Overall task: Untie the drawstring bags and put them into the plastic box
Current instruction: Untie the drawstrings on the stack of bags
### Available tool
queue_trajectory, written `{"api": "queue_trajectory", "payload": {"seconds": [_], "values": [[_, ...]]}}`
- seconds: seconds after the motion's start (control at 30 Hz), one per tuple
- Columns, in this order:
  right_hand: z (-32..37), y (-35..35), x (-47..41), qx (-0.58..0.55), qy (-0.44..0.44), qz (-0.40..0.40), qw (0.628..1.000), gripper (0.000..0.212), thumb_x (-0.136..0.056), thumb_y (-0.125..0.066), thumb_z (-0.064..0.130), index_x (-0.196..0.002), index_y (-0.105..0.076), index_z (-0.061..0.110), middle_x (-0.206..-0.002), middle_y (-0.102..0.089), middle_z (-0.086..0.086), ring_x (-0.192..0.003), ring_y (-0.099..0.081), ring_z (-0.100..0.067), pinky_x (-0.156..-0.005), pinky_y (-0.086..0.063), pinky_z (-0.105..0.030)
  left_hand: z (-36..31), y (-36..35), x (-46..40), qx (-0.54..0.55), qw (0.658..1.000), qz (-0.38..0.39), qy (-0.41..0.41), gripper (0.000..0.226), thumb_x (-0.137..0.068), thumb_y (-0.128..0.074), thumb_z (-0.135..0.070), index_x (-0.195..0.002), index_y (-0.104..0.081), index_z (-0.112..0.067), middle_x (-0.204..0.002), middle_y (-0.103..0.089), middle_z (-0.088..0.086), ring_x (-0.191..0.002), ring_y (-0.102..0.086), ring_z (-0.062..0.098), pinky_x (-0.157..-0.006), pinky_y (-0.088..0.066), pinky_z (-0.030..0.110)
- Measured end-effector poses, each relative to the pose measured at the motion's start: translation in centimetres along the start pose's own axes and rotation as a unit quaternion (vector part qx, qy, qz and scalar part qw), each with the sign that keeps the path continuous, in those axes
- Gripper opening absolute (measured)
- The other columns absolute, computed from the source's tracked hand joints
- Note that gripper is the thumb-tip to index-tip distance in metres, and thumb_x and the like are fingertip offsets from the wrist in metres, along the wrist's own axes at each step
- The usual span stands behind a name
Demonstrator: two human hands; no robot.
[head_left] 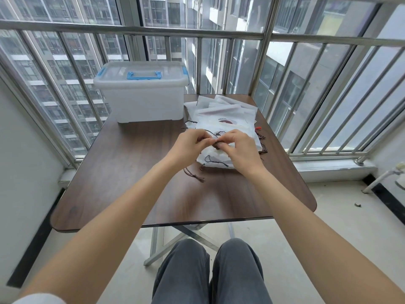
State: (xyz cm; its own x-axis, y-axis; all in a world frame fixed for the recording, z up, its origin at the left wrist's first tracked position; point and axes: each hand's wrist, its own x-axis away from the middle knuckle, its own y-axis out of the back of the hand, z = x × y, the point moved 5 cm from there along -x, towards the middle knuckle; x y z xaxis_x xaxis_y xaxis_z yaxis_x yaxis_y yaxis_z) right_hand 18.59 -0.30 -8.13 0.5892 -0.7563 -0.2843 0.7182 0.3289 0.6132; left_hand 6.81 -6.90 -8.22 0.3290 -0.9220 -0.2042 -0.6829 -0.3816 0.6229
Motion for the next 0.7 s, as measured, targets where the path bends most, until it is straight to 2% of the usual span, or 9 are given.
{"api": "queue_trajectory", "payload": {"seconds": [0.07, 0.2, 0.27, 0.37, 0.5, 0.57, 0.7], "values": [[0.1, -0.1, 0.0, 0.017, -0.006, 0.022, 1.000, 0.017, -0.088, -0.061, 0.018, -0.095, -0.072, 0.007, -0.098, -0.060, -0.005, -0.092, -0.052, -0.012, -0.077, -0.035, -0.017, 0.1, 0.0, 0.1, 0.024, 1.000, 0.002, -0.003, 0.017, -0.092, -0.058, -0.020, -0.077, -0.064, -0.017, -0.060, -0.052, -0.016, -0.054, -0.043, 0.002, -0.055, -0.031, 0.014], [-0.6, -0.8, -0.2, -0.026, -0.061, 0.104, 0.992, 0.023, -0.092, -0.053, 0.015, -0.093, -0.071, 0.000, -0.083, -0.066, -0.007, -0.078, -0.054, -0.011, -0.062, -0.039, -0.011, 0.2, -0.2, 0.2, 0.026, 1.000, 0.004, -0.009, 0.017, -0.091, -0.059, -0.019, -0.074, -0.063, -0.018, -0.064, -0.055, -0.013, -0.062, -0.044, 0.006, -0.060, -0.034, 0.019], [-1.2, -1.2, -0.4, -0.036, -0.091, 0.125, 0.987, 0.027, -0.092, -0.052, 0.016, -0.091, -0.068, -0.005, -0.086, -0.065, -0.023, -0.080, -0.052, -0.016, -0.067, -0.041, -0.025, 0.2, -0.3, 0.2, 0.022, 1.000, -0.002, -0.007, 0.018, -0.091, -0.059, -0.018, -0.074, -0.063, -0.017, -0.064, -0.054, -0.014, -0.061, -0.045, 0.003, -0.060, -0.034, 0.015], [-1.4, -1.3, -0.6, -0.046, -0.117, 0.117, 0.985, 0.034, -0.089, -0.052, 0.016, -0.089, -0.059, -0.017, -0.081, -0.054, -0.032, -0.076, -0.043, -0.018, -0.069, -0.034, -0.030, 0.2, -0.3, 0.1, 0.016, 1.000, -0.008, 0.007, 0.018, -0.092, -0.057, -0.019, -0.076, -0.064, -0.015, -0.063, -0.054, -0.019, -0.058, -0.048, -0.003, -0.056, -0.035, 0.010], [-1.4, -1.1, -0.5, -0.108, -0.133, 0.108, 0.979, 0.029, -0.090, -0.051, 0.014, -0.093, -0.063, -0.013, -0.080, -0.052, -0.012, -0.078, -0.044, -0.017, -0.064, -0.037, -0.026, 0.1, -0.5, -0.2, 0.025, 0.999, -0.005, 0.021, 0.018, -0.093, -0.056, -0.019, -0.083, -0.068, -0.010, -0.063, -0.053, -0.018, -0.061, -0.047, 0.003, -0.062, -0.037, 0.018], [-1.6, -1.1, -0.3, -0.146, -0.142, 0.102, 0.974, 0.025, -0.091, -0.052, 0.013, -0.095, -0.067, -0.006, -0.086, -0.058, -0.008, -0.081, -0.048, -0.013, -0.062, -0.039, -0.018, 0.3, -0.5, -0.3, 0.036, 0.999, -0.001, 0.025, 0.018, -0.092, -0.056, -0.020, -0.080, -0.067, -0.012, -0.063, -0.055, -0.015, -0.063, -0.046, 0.009, -0.067, -0.039, 0.026], [-2.0, -1.2, -0.2, -0.199, -0.162, 0.084, 0.963, 0.021, -0.091, -0.054, 0.014, -0.098, -0.068, 0.000, -0.094, -0.063, -0.006, -0.088, -0.053, -0.012, -0.066, -0.042, -0.017, 0.6, -0.5, -0.4, 0.045, 0.999, -0.002, 0.026, 0.019, -0.092, -0.057, -0.020, -0.080, -0.068, -0.011, -0.064, -0.057, -0.013, -0.066, -0.047, 0.012, -0.069, -0.040, 0.031]]}}
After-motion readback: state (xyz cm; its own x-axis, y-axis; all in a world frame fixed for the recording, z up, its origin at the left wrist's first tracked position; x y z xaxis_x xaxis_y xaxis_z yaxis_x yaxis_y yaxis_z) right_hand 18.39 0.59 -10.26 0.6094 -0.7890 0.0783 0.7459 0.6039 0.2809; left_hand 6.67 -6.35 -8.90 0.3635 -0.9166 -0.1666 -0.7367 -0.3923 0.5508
